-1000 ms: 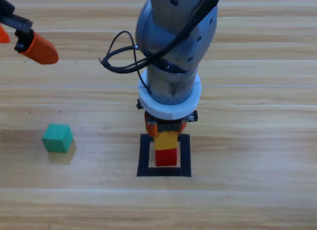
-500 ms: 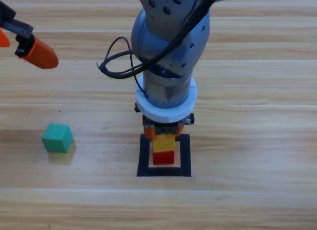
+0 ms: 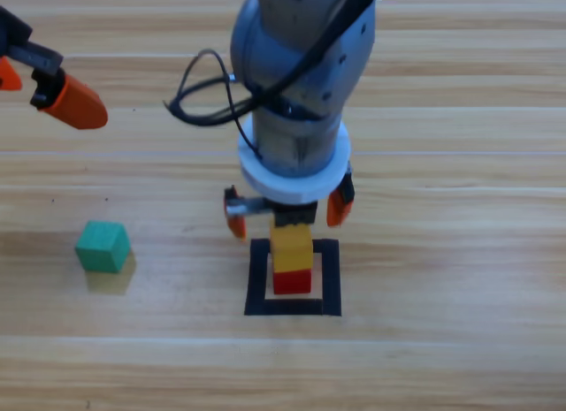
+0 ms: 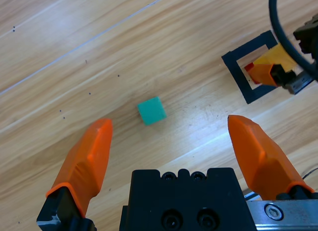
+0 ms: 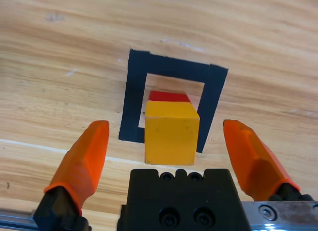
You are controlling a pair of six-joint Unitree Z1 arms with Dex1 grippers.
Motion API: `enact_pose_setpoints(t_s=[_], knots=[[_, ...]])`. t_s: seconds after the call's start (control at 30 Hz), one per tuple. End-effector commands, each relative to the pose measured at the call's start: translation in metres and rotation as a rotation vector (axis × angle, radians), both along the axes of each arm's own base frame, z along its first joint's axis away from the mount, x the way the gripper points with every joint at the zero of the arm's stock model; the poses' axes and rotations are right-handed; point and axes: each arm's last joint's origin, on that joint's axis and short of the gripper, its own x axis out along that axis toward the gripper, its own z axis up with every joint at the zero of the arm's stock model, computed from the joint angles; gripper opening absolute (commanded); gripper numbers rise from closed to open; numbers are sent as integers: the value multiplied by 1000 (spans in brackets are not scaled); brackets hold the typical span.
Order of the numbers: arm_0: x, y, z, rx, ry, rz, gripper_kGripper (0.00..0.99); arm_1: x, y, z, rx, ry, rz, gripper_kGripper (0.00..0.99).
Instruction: Stack the blocks in the rectangular block: red at the bottom, yellow in the middle, green on top
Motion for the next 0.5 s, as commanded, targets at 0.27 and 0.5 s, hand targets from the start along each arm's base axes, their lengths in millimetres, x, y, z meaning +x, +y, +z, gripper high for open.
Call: enact_pose_setpoints(t_s=[0.27, 0.5], knots=[[63, 0, -54, -30, 117, 237, 990, -68, -144, 160, 93, -324, 71, 990], [117, 13, -131, 26, 317, 375, 988, -108, -289, 117, 331, -413, 197, 990]])
